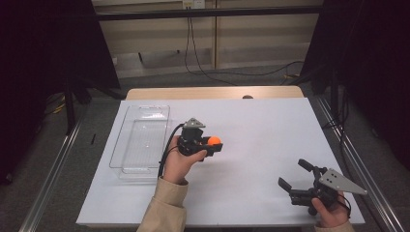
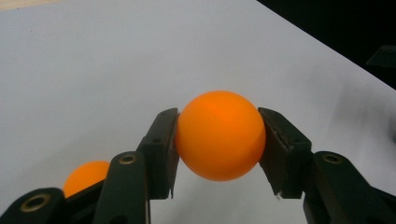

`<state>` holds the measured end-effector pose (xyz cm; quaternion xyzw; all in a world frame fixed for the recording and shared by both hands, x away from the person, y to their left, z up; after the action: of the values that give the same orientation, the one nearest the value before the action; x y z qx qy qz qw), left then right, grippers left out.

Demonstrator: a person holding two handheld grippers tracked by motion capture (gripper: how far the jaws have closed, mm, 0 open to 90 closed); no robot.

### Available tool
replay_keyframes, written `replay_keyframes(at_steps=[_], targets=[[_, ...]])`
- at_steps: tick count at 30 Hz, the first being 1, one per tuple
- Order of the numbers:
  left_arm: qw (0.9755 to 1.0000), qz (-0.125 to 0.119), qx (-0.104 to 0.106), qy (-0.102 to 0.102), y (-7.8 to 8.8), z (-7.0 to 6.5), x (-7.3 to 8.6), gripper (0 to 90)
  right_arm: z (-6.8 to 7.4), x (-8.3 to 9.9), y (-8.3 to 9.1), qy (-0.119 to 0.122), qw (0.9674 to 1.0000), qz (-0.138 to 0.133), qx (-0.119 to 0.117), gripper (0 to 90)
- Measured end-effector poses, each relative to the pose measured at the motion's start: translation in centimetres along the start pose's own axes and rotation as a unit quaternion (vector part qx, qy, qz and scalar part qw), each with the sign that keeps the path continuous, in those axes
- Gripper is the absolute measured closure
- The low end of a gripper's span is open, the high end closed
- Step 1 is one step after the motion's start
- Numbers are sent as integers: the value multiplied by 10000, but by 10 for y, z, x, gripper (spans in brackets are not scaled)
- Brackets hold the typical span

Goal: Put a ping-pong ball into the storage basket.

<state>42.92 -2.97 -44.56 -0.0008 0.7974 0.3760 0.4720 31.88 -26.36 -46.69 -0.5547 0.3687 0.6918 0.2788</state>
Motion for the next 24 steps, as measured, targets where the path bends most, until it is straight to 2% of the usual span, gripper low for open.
replay_keyframes(at_steps=[24], targets=[[9998, -44, -167, 55, 11, 12, -1, 509, 0, 0, 0, 2, 10000, 3, -4, 6]])
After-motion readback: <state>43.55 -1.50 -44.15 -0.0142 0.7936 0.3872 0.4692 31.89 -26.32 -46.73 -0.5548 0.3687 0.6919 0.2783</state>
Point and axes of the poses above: each handheld gripper's, and its own axes: y roughly backward along the jaws, x roughly out of its underside, z roughly to its left, the point moved 10 cm from there along -y, roughly forward along the jaws, and after that the axes turned 2 degrees about -x, right-handed, at the moved point
